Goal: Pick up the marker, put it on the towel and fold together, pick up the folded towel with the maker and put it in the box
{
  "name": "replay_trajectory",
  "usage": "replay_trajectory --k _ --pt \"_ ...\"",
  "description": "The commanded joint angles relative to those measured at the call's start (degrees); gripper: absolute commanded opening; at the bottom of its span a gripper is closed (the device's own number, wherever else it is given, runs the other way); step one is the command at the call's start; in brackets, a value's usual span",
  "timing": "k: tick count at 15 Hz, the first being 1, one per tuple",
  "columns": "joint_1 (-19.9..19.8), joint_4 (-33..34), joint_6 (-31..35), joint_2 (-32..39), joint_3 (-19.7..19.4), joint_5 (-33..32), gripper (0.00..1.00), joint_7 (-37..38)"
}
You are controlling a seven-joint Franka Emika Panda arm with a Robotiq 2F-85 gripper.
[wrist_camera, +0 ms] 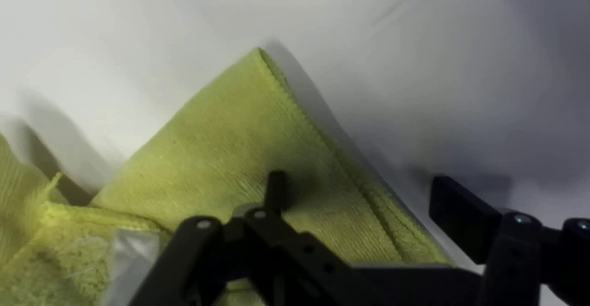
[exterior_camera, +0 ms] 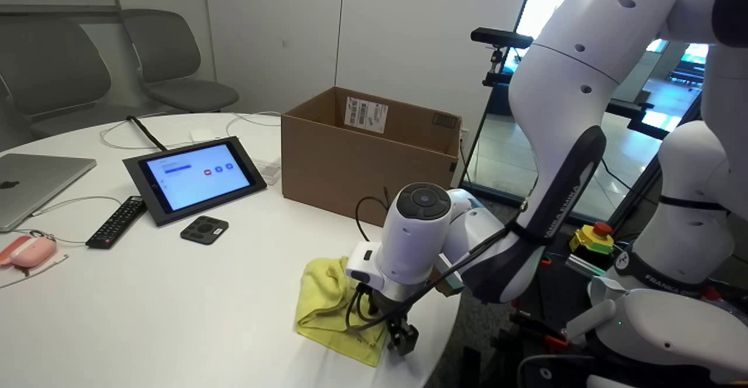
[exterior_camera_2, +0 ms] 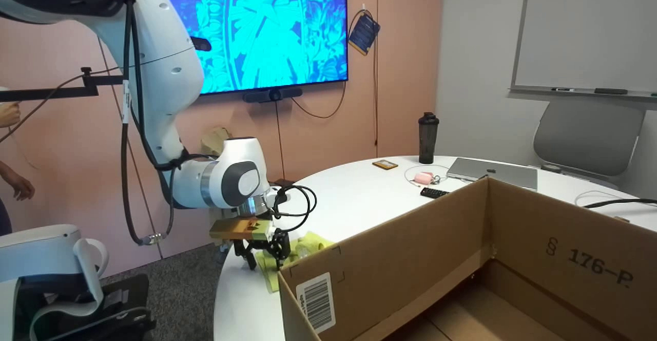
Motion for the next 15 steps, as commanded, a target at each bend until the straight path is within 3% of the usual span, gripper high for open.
replay_trajectory --k 1,5,7,9,11,15 --pt "1.15 1.99 0.9 1.69 -1.55 -0.61 0.5 0.66" --pt "1.0 2.14 0.8 1.21 -1.98 -0.42 0.19 0.74" --pt "1.1 1.99 0.43 0.68 -2.25 -0.58 0.12 0.71" --pt "0.67 1.96 0.18 0.45 -1.88 -0.19 0.09 0.39" --pt "0.52 1.76 -0.24 0.05 -1.64 0.11 0.14 0.4" --pt "0.48 0.26 0.07 -2.95 -1.73 0.24 0.14 1.28"
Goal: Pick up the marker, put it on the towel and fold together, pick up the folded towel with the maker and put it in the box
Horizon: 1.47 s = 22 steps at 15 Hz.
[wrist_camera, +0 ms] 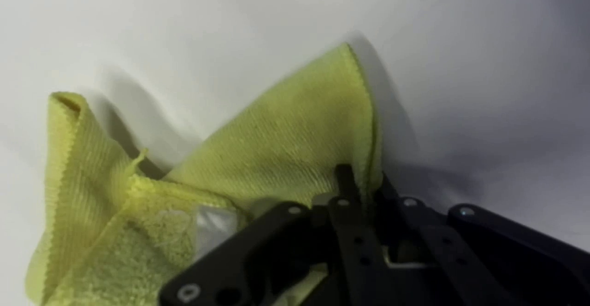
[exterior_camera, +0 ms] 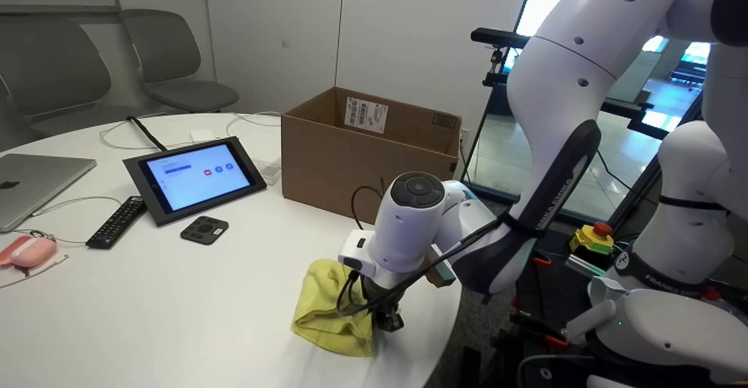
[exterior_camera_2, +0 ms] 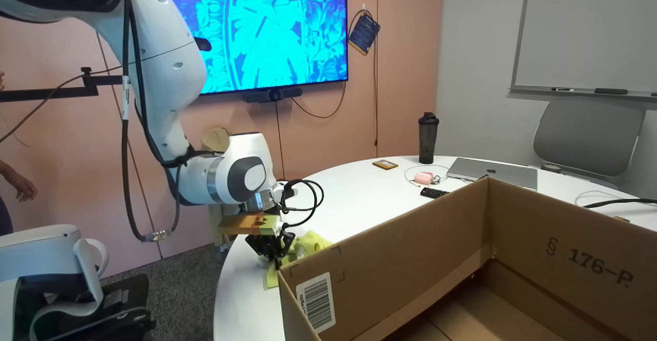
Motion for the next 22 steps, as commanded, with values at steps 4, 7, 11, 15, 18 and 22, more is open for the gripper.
replay_trajectory --k 4,7,11,15,18,22 --pt "-0.32 -1.23 0.86 -4.57 -0.19 0.71 0.14 2.02" --pt "-0.27 -0.85 1.26 -5.99 -0.81 0.49 0.13 3.72" --pt "0.87 1.74 1.88 -6.14 -3.51 -0.46 0.14 8.17" --pt "0.77 6.43 1.83 -4.51 -5.97 0.57 0.13 13.21" --pt "1.4 10.98 -0.19 -1.15 -8.32 0.05 0.13 16.02" --pt "-1.61 17.15 -5.72 5.22 -6.41 3.67 0.13 14.33"
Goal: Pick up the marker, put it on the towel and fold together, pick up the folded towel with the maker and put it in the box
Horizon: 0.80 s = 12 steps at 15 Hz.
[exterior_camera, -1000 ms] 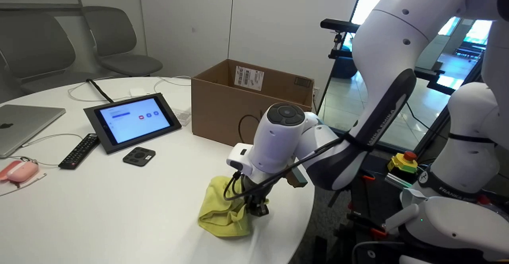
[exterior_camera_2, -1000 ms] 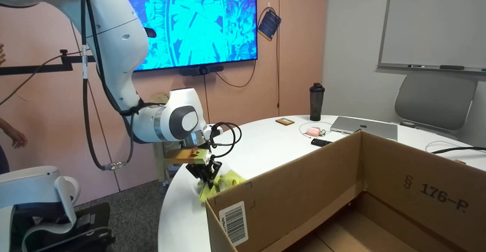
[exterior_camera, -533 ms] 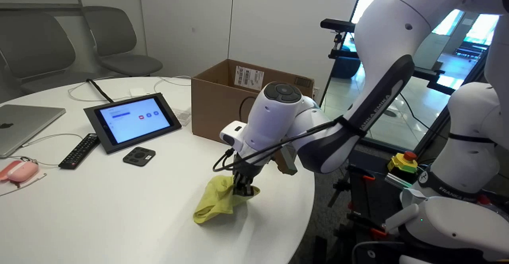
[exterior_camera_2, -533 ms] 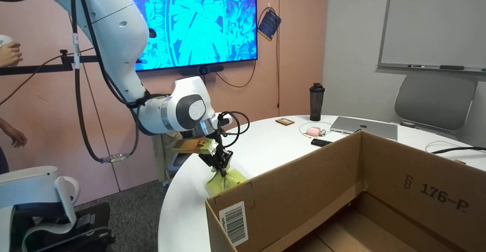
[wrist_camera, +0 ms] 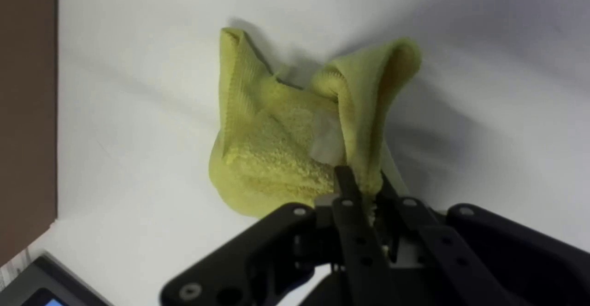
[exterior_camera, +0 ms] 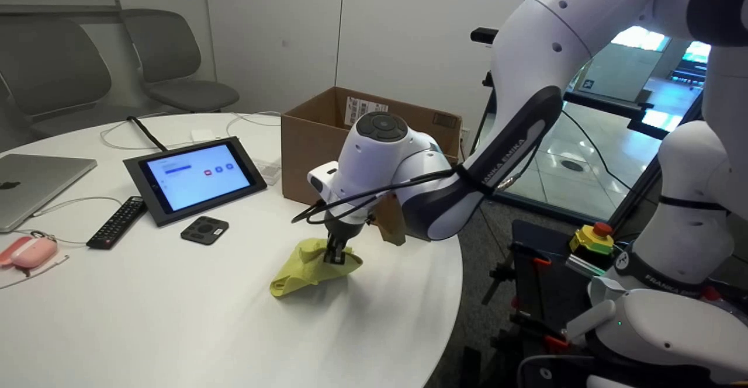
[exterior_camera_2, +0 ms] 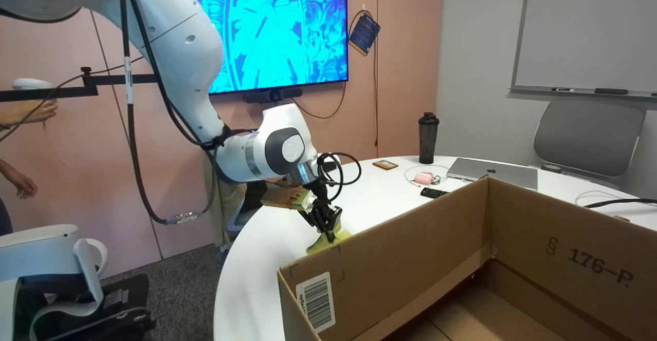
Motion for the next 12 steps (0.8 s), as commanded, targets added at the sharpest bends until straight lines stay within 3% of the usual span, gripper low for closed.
replay_trajectory --k 1,10,11,12 --pt "-2.11 7.81 -5.13 7.12 1.65 4.14 0.13 -0.94" --pt "-5.28 18.89 -14.62 14.14 3.1 9.74 0.14 -1.48" --pt "-5.28 19.31 -15.4 13.97 3.03 9.75 0.19 -1.15" --pt "-5.21 19.75 -16.67 13.67 2.95 9.89 0.4 -0.67"
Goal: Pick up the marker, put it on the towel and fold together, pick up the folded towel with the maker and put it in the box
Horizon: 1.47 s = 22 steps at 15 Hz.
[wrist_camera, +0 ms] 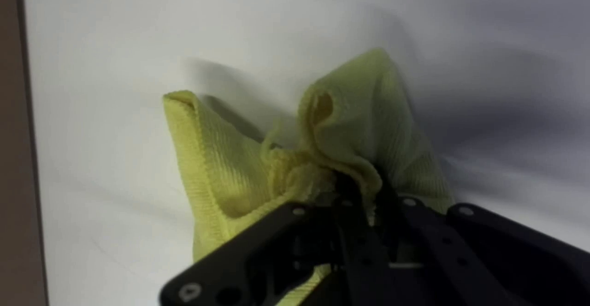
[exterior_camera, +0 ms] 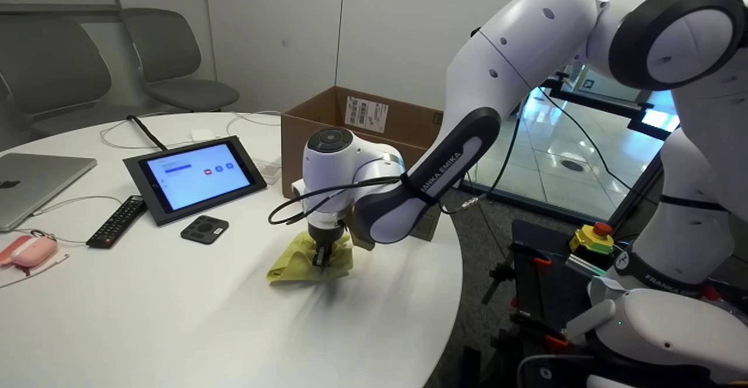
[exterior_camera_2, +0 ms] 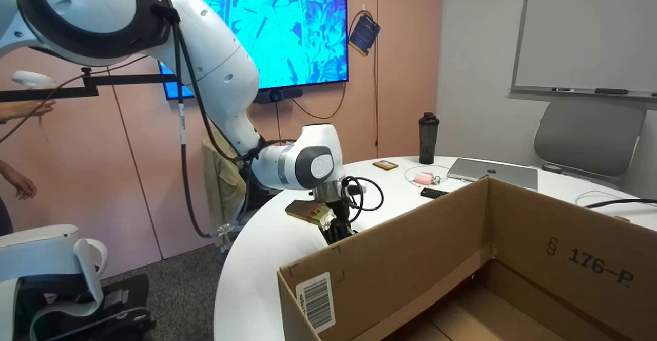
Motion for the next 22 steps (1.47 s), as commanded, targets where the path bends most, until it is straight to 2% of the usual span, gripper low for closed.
replay_trajectory --k 1,4,7,9,22 --pt "-1.0 4.45 -4.43 1.42 0.66 1.6 0.41 -0.12" --pt "-1.57 4.76 -7.09 -0.05 1.55 2.37 0.62 -0.46" --pt "-1.57 5.26 -7.48 -0.38 1.72 2.45 0.86 -0.18" --pt "-1.44 5.67 -7.24 -0.08 1.46 2.14 0.99 0.1" --pt "-5.58 10.65 -6.17 7.49 1.87 3.24 1.0 -2.04"
